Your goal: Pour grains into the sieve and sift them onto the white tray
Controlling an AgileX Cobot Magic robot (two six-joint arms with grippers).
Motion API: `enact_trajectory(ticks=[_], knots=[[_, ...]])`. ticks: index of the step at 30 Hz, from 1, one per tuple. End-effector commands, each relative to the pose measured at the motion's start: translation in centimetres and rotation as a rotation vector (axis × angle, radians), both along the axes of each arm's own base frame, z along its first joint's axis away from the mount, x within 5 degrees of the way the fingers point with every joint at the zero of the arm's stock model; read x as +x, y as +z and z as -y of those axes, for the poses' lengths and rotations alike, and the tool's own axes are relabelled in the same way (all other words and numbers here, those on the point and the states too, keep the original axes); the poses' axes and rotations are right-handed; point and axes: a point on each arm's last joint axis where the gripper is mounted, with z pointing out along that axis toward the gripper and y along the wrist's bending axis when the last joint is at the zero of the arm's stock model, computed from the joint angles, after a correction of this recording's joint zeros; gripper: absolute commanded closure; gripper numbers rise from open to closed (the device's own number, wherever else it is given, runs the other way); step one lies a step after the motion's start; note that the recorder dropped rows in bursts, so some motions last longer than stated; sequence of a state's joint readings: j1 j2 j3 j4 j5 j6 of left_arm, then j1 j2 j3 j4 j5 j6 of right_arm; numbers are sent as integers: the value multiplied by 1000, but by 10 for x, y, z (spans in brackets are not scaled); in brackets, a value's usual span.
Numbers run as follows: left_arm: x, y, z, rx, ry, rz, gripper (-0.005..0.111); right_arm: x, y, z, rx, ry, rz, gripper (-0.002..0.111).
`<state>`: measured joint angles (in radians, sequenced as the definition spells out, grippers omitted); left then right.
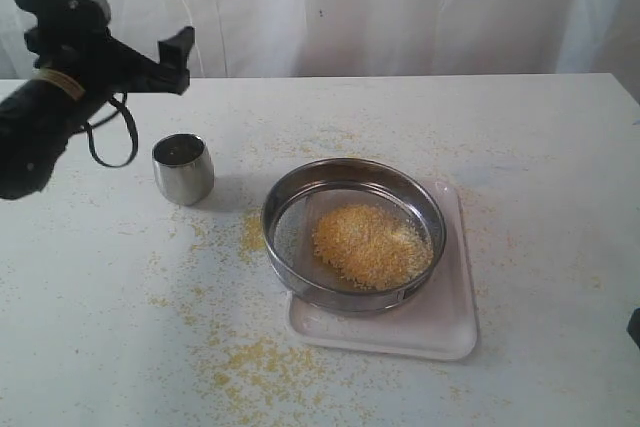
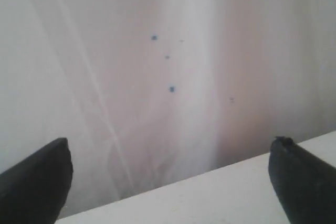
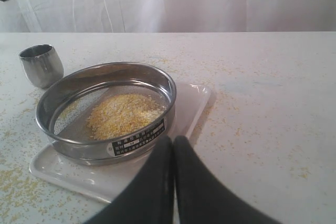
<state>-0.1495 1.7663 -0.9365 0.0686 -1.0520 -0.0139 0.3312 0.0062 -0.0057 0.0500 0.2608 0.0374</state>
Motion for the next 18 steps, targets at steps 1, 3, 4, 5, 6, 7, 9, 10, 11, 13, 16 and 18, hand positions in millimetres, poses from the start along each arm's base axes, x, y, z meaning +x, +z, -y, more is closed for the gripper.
enact_trajectory(ticks=[1,3,4,5,6,7,9,10,11,13,16,18], knots=[[-19,29,-27,-82,252,-137,2,0,-1,0,1,-6,4,108],[-29,40,-40,-113,358,-190,2,0,-1,0,1,-6,4,108],[-35,45,-45,-129,382,-219,2,0,-1,0,1,-6,4,108],[-40,50,-50,-132,397,-251,2,0,-1,0,1,-6,4,108],[-45,53,-56,-137,400,-283,2,0,-1,0,1,-6,4,108],[-48,55,-62,-140,404,-304,3,0,-1,0,1,-6,4,108],[-55,60,-73,-116,382,-347,4,0,-1,0,1,-6,4,108],[-58,62,-78,-105,374,-360,5,0,-1,0,1,-6,4,108],[-62,66,-84,-105,367,-372,6,0,-1,0,1,-6,4,108],[-72,75,-95,-144,364,-378,8,0,-1,0,1,-6,4,108],[-89,89,-110,-254,348,-371,17,0,-1,0,1,-6,4,108],[-102,99,-113,-336,280,-365,32,0,-1,0,1,-6,4,108]])
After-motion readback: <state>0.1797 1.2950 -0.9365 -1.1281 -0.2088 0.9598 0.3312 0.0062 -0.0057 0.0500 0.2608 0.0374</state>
